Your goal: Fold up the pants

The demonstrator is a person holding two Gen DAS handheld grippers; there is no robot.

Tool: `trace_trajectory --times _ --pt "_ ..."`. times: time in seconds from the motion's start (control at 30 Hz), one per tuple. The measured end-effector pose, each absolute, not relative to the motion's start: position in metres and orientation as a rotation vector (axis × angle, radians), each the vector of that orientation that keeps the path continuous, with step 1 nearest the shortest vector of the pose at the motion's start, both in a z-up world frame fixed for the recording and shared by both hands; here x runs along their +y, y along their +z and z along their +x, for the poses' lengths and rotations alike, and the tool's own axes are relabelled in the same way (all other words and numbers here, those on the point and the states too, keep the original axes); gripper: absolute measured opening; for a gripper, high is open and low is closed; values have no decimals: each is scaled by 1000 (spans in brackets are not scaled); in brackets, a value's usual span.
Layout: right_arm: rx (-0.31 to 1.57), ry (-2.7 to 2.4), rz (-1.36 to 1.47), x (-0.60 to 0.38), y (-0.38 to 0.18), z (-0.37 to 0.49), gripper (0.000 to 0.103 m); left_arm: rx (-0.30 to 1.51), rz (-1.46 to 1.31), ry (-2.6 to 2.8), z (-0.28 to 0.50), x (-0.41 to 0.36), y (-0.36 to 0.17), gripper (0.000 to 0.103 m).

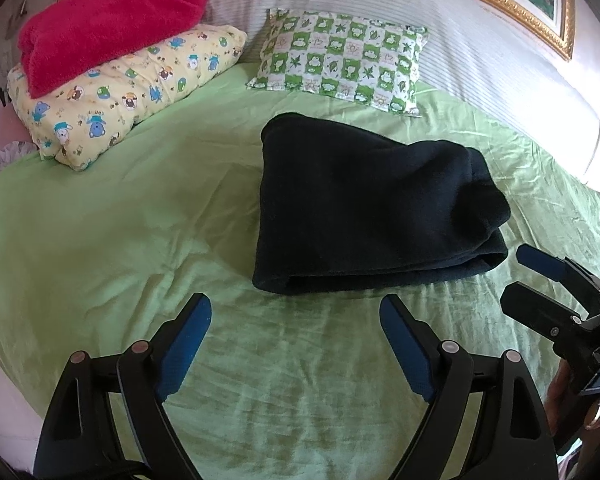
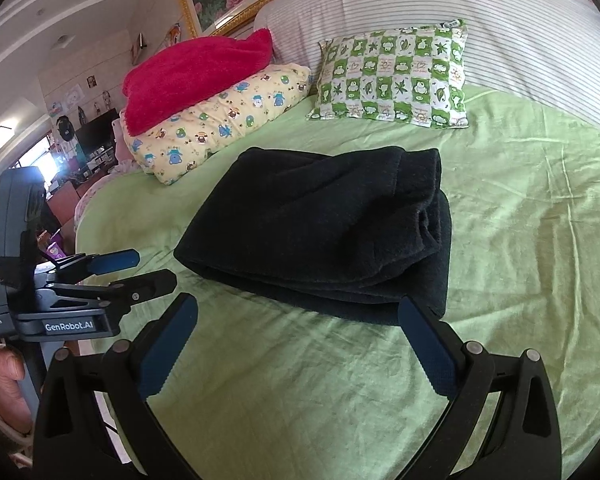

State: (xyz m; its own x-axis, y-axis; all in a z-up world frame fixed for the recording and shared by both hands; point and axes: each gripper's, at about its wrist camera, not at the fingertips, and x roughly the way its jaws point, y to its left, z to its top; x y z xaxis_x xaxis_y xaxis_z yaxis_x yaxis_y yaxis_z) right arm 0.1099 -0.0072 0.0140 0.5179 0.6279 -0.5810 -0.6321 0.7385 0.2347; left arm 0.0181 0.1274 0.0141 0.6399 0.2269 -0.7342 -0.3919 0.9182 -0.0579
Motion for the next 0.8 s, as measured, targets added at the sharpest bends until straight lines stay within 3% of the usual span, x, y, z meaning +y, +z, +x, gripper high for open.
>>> trace_trajectory --times 0.8 --pt "700 752 7 -9 11 113 101 816 -225 352 26 127 10 87"
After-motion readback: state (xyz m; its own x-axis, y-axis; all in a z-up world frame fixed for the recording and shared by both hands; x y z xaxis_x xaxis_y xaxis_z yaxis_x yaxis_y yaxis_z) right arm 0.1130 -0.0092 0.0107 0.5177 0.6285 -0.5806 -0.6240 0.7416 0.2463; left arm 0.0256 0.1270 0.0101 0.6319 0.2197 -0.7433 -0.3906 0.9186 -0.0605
